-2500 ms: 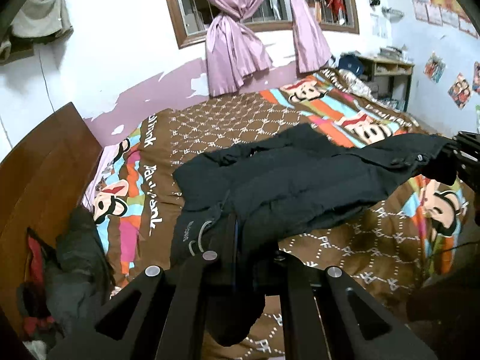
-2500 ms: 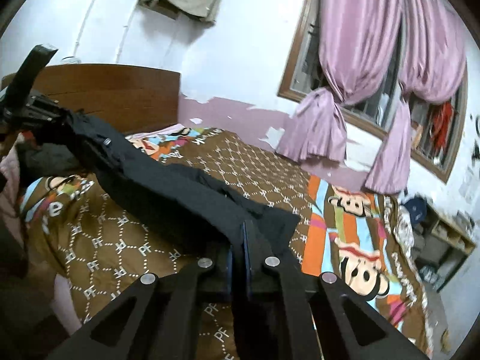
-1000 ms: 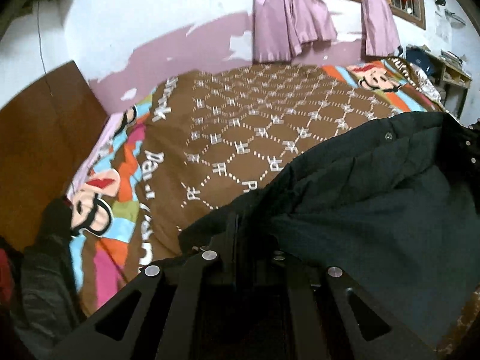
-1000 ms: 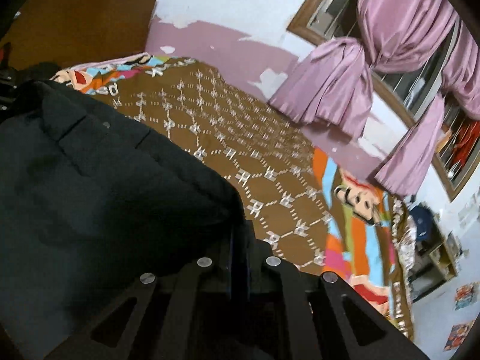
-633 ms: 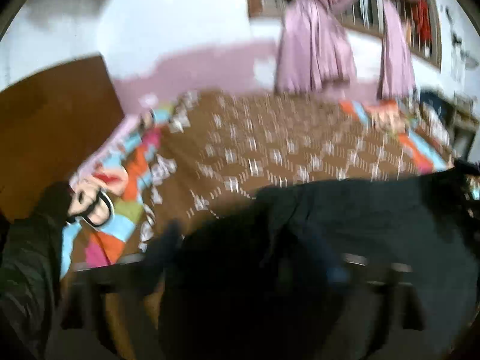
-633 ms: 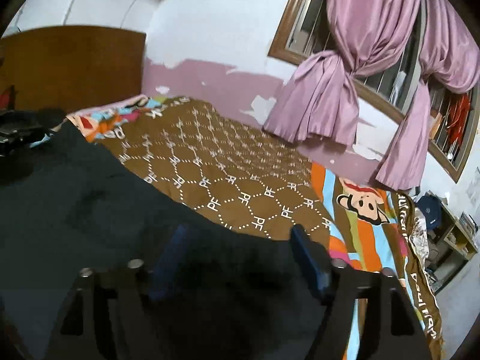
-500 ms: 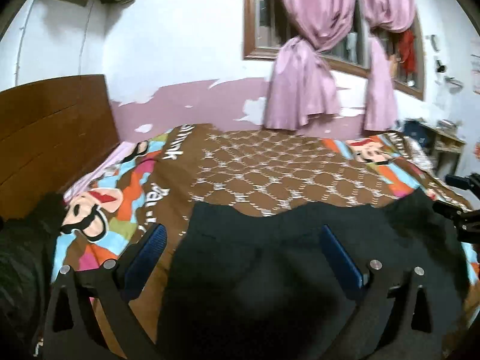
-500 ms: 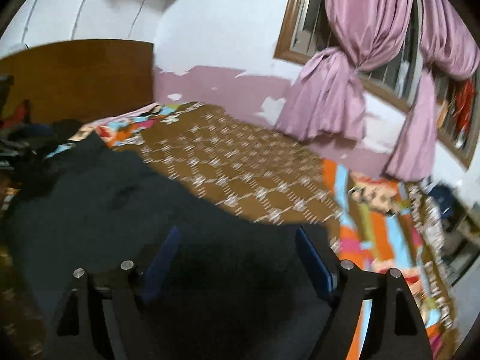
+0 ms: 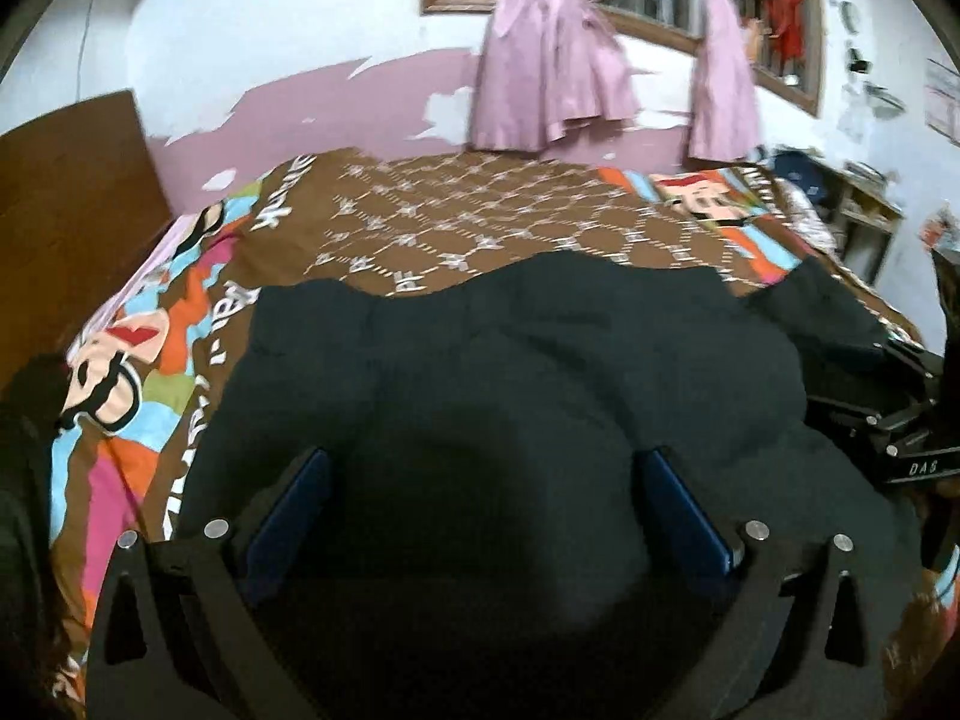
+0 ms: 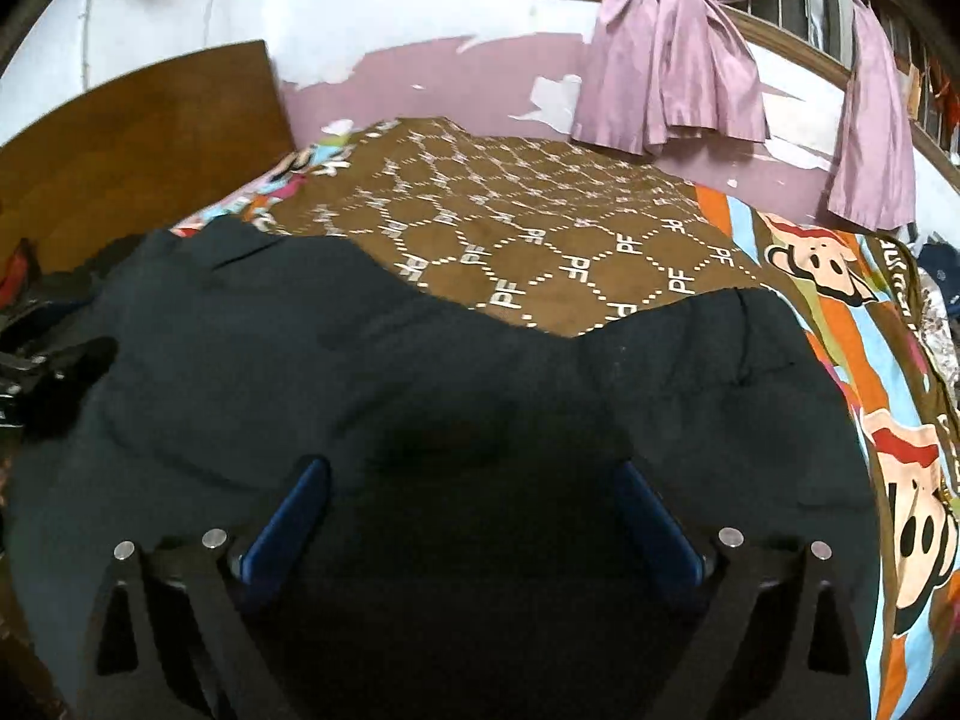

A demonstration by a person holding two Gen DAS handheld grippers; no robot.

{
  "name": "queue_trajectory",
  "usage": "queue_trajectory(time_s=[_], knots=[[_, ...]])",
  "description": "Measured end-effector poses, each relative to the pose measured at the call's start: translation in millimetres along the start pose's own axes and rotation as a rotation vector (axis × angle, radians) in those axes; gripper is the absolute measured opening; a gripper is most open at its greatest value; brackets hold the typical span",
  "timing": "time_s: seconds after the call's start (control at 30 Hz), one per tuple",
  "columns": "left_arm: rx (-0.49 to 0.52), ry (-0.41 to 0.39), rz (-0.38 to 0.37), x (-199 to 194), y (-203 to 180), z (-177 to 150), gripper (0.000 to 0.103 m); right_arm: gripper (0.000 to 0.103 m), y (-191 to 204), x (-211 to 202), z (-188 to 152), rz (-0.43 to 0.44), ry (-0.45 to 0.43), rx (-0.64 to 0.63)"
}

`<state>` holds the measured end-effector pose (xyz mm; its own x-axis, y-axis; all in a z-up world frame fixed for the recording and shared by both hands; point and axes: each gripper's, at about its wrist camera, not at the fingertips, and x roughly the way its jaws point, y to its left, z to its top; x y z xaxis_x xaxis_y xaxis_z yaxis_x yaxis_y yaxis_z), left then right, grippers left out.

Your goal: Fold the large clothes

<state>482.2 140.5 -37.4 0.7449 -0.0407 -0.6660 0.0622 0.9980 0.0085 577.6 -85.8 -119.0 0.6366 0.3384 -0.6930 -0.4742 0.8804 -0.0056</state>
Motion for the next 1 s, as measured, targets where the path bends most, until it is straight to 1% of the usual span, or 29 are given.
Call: queue_trajectory(time_s=[0.07,0.13,0.2,0.23,0.33,0.37,0.47,0.63,0.8,0.9,1.0], knots=[[-0.018,0.011,0.028,11,7,3,0.102,0.097,-8,11,4,-0.045,0.005,0.007],[-0.040,0.018,0.043,20,14,5,0.102,0.097,-19,20,3,-0.059,0.013,0.033],[-0.072,0.025,0.052,27,24,7,0.102,0.098,-28,27,0,-0.033,0.027,0.075],[-0.097,0.032,0.048,31,30,7,0.102,0.098,-34,31,-3,0.003,0.034,0.105],[-0.174,0.093,-0.039,49,49,8,0.102,0.099,-42,37,-7,0.047,0.042,0.138],[-0.200,0.103,-0.059,53,53,7,0.102,0.099,-42,38,-8,0.052,0.046,0.142],[-0.227,0.096,-0.072,54,58,5,0.102,0.099,-43,41,-10,0.065,0.054,0.150],[-0.206,0.070,-0.034,55,51,3,0.102,0.099,-39,47,-10,0.045,0.075,0.143],[-0.206,0.070,-0.028,59,50,3,0.102,0.100,-36,42,-14,0.027,0.051,0.135],[-0.209,0.038,-0.040,57,50,0,0.102,0.101,-33,32,-16,0.013,0.015,0.119],[-0.233,0.000,-0.080,52,56,-5,0.102,0.101,-35,27,-18,0.036,-0.001,0.132]])
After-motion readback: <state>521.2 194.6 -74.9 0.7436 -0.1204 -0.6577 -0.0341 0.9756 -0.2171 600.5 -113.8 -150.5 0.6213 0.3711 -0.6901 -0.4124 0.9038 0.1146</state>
